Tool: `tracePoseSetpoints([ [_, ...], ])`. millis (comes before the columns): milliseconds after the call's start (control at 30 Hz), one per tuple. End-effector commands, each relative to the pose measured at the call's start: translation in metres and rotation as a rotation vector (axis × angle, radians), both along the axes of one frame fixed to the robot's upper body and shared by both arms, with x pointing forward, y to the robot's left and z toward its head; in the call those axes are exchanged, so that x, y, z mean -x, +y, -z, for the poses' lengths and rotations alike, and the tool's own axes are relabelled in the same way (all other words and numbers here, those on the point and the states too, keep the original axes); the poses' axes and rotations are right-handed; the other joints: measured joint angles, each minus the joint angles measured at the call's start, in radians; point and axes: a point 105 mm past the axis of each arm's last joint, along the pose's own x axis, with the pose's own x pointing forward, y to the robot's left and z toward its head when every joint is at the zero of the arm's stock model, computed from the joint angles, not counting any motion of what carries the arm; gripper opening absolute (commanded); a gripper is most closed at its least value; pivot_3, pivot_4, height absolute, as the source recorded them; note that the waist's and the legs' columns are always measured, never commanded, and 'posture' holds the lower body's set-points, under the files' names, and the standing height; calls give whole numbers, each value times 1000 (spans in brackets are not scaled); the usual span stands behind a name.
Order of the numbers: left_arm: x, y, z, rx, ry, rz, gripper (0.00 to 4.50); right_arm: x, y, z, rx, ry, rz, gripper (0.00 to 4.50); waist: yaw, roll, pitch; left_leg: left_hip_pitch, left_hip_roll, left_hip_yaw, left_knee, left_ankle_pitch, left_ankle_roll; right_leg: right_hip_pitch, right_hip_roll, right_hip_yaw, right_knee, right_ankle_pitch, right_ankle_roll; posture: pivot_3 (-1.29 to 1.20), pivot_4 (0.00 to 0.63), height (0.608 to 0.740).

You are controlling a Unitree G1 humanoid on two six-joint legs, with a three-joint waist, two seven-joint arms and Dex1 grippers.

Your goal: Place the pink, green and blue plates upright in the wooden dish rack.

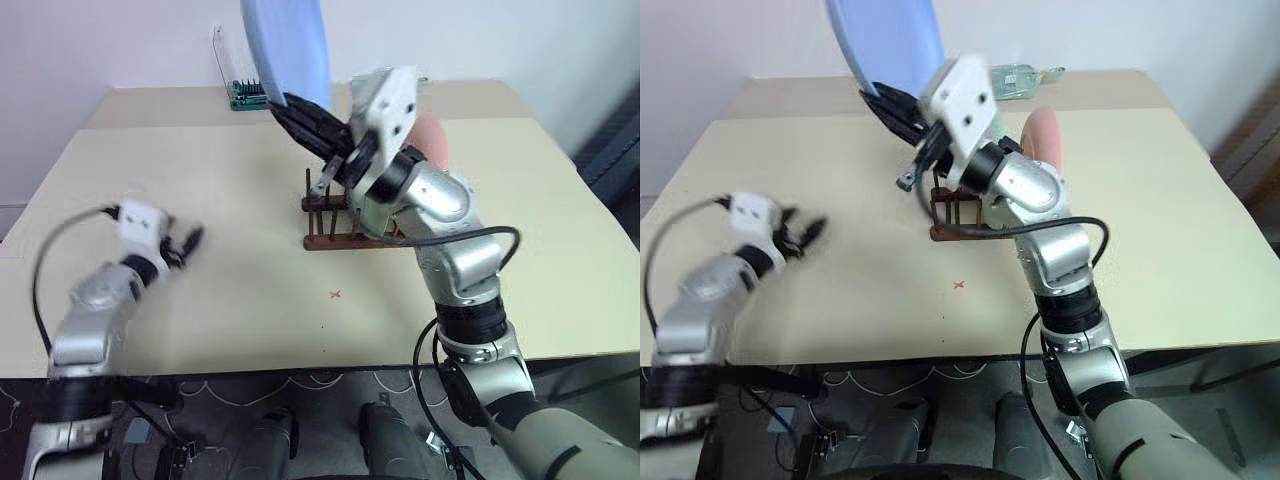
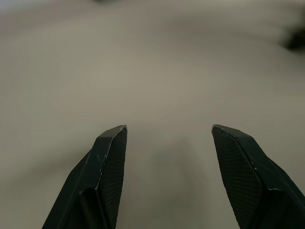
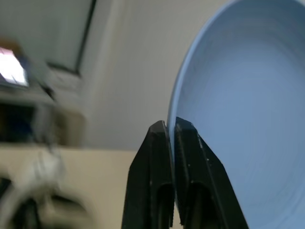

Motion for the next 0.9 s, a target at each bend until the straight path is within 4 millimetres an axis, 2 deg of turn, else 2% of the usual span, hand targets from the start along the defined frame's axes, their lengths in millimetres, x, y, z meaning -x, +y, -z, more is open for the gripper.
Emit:
tracePoseSetpoints([
  [33,11,-26,-24,-4,-88,159,2889,10,-5,-9,-93,130,-80,0,0,2,0,0,2,1,0,0,0,-1,2,0,0,1,-2,0,150,740],
  [133,19,-45,-19,53,-57,262,2889,2,-5,5,-147,329,-101,0,-6,4,-1,2,4,3,-2,0,-1,-2,6,1,0,2,-4,0,150,740],
  [233,23,-51,-18,70,-43,305,2889,0,-5,8,-185,417,-120,0,-8,5,0,1,4,6,-2,0,-1,-5,6,2,2,3,-4,0,150,740],
  [367,27,-57,-15,64,-22,345,2889,-13,-8,17,-210,540,-92,0,-7,5,0,1,5,11,-2,0,-1,-8,6,3,4,3,-5,0,150,740],
  [600,27,-64,-15,65,-25,357,2889,-28,-9,30,-213,665,-53,0,-6,6,0,0,5,11,-2,0,-1,-8,6,3,4,3,-5,0,150,740],
  [767,28,-67,-14,67,-27,363,2889,-42,-14,32,-262,743,-13,0,-7,6,0,0,5,11,-2,0,-1,-8,7,3,4,3,-5,0,150,740],
  [900,28,-68,-13,66,-27,363,2889,-46,-14,33,-267,768,-10,0,-6,6,0,0,5,12,-2,0,-1,-8,6,3,4,3,-5,0,150,740],
])
